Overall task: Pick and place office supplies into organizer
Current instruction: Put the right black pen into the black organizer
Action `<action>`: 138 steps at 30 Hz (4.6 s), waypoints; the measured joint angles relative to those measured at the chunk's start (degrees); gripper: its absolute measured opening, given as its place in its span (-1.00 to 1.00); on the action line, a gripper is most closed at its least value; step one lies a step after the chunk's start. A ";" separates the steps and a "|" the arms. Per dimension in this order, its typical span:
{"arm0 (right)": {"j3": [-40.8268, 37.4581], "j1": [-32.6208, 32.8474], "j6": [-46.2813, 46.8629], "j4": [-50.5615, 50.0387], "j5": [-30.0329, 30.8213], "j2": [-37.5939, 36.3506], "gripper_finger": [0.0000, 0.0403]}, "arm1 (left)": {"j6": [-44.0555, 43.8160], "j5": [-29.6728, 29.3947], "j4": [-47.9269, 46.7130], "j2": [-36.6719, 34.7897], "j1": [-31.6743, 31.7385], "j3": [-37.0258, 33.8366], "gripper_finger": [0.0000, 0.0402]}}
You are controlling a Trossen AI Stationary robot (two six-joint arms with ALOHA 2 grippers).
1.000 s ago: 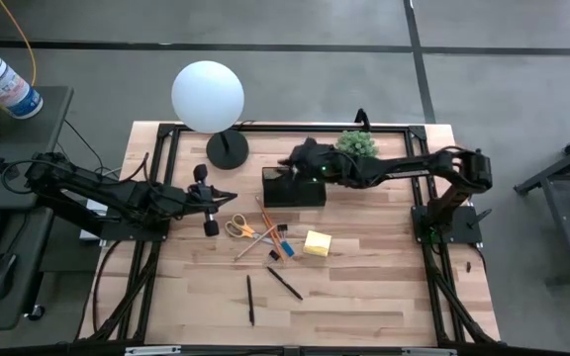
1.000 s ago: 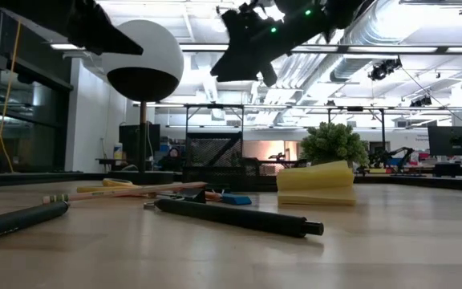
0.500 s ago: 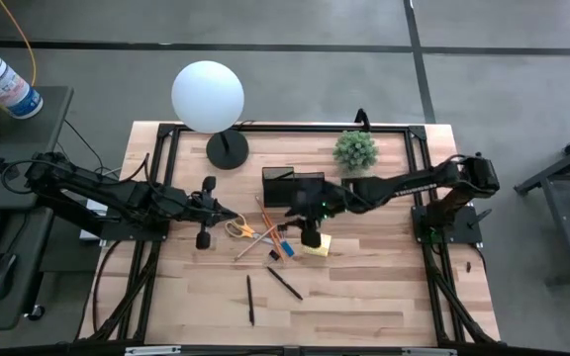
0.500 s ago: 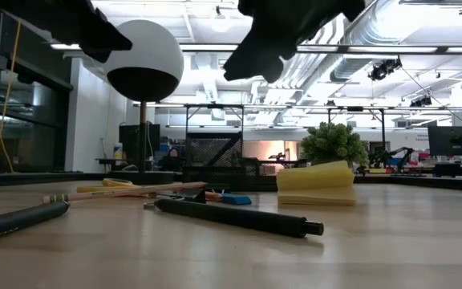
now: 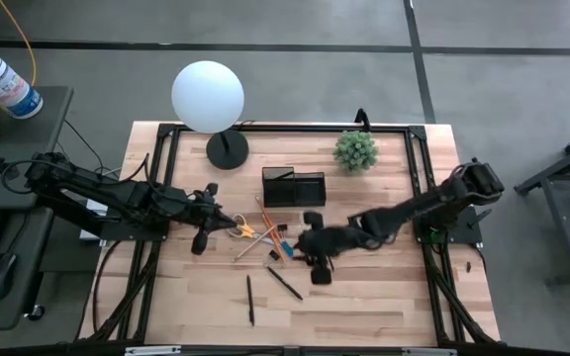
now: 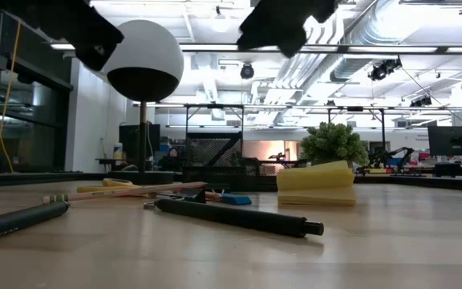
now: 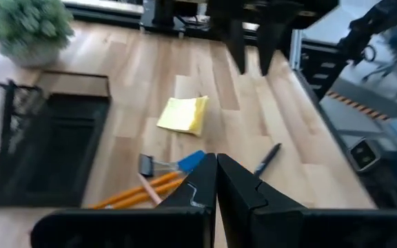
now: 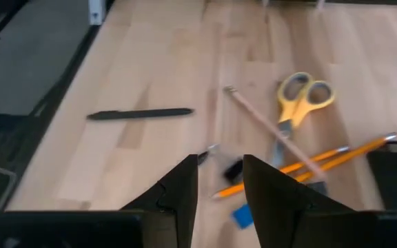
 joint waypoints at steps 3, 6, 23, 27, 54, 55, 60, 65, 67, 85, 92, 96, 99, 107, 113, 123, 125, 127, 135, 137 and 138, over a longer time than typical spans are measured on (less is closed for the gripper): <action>-0.04 4.42 2.68 -0.95 5.07 0.54 -0.44 | -2.16 0.67 -0.33 0.00 0.00 0.00 -1.00; -0.04 8.51 6.80 -1.22 11.74 1.25 -0.44 | -3.24 0.67 -0.31 0.00 0.00 0.00 -1.00; -0.04 17.47 27.49 -2.31 17.16 6.62 -0.44 | -7.60 2.49 -2.88 0.00 0.02 0.00 -1.00; -0.04 17.46 25.66 -2.15 12.44 8.30 -0.44 | -7.92 2.04 -2.70 0.00 0.02 0.00 -1.00; 0.00 16.10 33.93 9.97 5.80 16.30 -0.44 | -5.05 -2.03 0.35 0.00 0.02 0.00 -1.00; 0.00 16.12 34.23 10.01 7.49 16.30 -0.44 | -3.96 -2.03 0.33 0.00 0.02 0.00 -1.00; -0.01 16.12 35.44 11.32 14.84 16.30 -0.44 | -2.59 -2.03 0.30 0.00 0.02 0.00 -1.00; 0.00 16.20 35.45 16.28 16.60 16.51 -0.44 | -2.58 -2.03 0.26 0.00 0.02 0.00 -1.00; 0.00 16.60 35.49 17.42 18.08 17.05 -0.44 | -2.56 -1.91 0.25 0.00 0.02 -0.01 -1.00; 34.82 15.86 41.94 -33.33 18.68 32.77 -0.44 | -0.59 -1.62 0.15 0.00 0.01 -0.01 -1.00; 43.34 12.88 48.70 -43.97 9.08 36.54 -0.44 | -0.59 -1.62 0.16 0.00 0.01 0.00 -1.00; 43.50 11.65 51.26 -44.16 6.41 37.62 -0.44 | -0.59 -1.62 0.17 0.00 0.02 0.00 -1.00; 43.47 11.08 52.53 -45.40 5.38 38.55 -0.44 | -0.59 -1.62 0.17 0.00 0.02 0.00 -1.00; 43.47 10.48 56.44 -49.08 5.49 38.73 -0.44 | -0.59 -1.62 0.15 0.00 0.00 0.00 -1.00; 43.47 10.48 56.33 -47.10 4.25 38.73 -0.44 | -0.62 -1.62 0.13 0.00 0.02 0.00 -1.00; 42.99 10.57 55.97 -46.80 4.48 38.77 -0.44 | -0.62 -1.62 0.11 0.00 0.02 0.00 -1.00; 42.99 10.57 55.54 -46.89 4.43 38.88 -0.44 | -0.62 -1.62 0.12 0.00 0.01 -0.01 -1.00; 42.99 10.61 55.45 -46.90 4.40 38.88 -0.44 | -0.62 -1.62 0.11 0.00 0.01 0.00 -1.00; 42.99 10.68 55.99 -46.40 5.12 38.90 -0.44 | -0.62 -1.62 -0.25 0.00 0.01 0.00 -1.00; 42.99 10.68 55.99 -45.72 5.08 38.90 -0.44 | -0.62 -1.62 -0.28 0.00 0.00 0.00 -1.00; 42.99 10.68 56.00 -45.37 5.10 38.90 -0.44 | -0.62 -1.62 -0.28 0.00 0.02 -0.01 -1.00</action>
